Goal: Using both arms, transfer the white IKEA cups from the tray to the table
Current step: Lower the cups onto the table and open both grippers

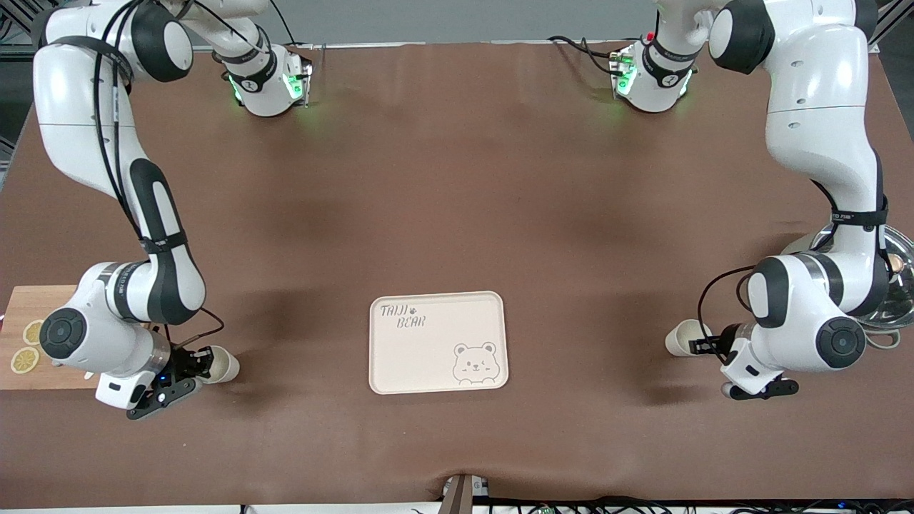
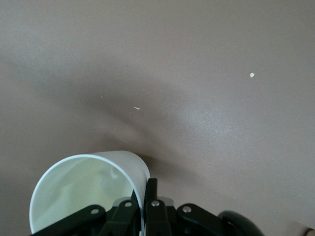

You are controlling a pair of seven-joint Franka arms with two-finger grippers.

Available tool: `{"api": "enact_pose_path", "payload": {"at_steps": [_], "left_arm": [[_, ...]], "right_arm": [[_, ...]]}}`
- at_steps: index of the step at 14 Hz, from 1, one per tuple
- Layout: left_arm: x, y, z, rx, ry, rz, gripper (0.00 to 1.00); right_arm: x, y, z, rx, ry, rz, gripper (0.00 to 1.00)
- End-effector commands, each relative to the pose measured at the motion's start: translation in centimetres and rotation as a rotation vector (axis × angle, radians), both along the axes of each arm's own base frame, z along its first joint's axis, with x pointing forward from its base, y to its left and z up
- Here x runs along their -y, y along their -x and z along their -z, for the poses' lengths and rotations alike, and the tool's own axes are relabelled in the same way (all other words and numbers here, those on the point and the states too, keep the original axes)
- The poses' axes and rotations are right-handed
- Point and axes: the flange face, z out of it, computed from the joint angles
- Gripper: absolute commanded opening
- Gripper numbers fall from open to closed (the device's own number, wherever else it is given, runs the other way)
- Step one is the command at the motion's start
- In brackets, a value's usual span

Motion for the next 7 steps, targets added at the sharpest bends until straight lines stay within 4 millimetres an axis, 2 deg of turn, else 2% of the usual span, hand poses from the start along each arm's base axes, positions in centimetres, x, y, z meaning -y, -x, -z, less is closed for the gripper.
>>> {"api": "enact_pose_path", "payload": {"at_steps": [1,2,4,5,6,7], "left_arm": [[-0.2,-0.3,-2.5,0.033,-0.02,0.004,1.0],[-0.2,-0.4,-4.0,0.051,-0.019,0.001,1.0],[-0.4,-0.4,-6.4,0.076,-0.016,-0.003,1.0],[-0.5,-0.4,-8.2,0.096,-0.017,-0.004,1.0],[-0.4,-0.3,-9.9,0.108,-0.013,-0.003,1.0],[-0.4,0.1,-11.4,0.105,-0.012,-0.003,1.0]], "right_arm": [[0.3,-0.1,0.2,0.012,-0.01,-0.01,0.0],[0.1,-0.1,0.2,0.012,-0.012,-0.011,0.0],[0.2,-0.1,0.4,0.011,-0.013,-0.005,0.38],[0.2,0.0,0.6,0.007,-0.014,0.0,0.73],[0.2,0.0,0.6,0.007,-0.014,0.003,1.0],[0.2,0.0,0.5,0.007,-0.015,0.003,1.0]]}}
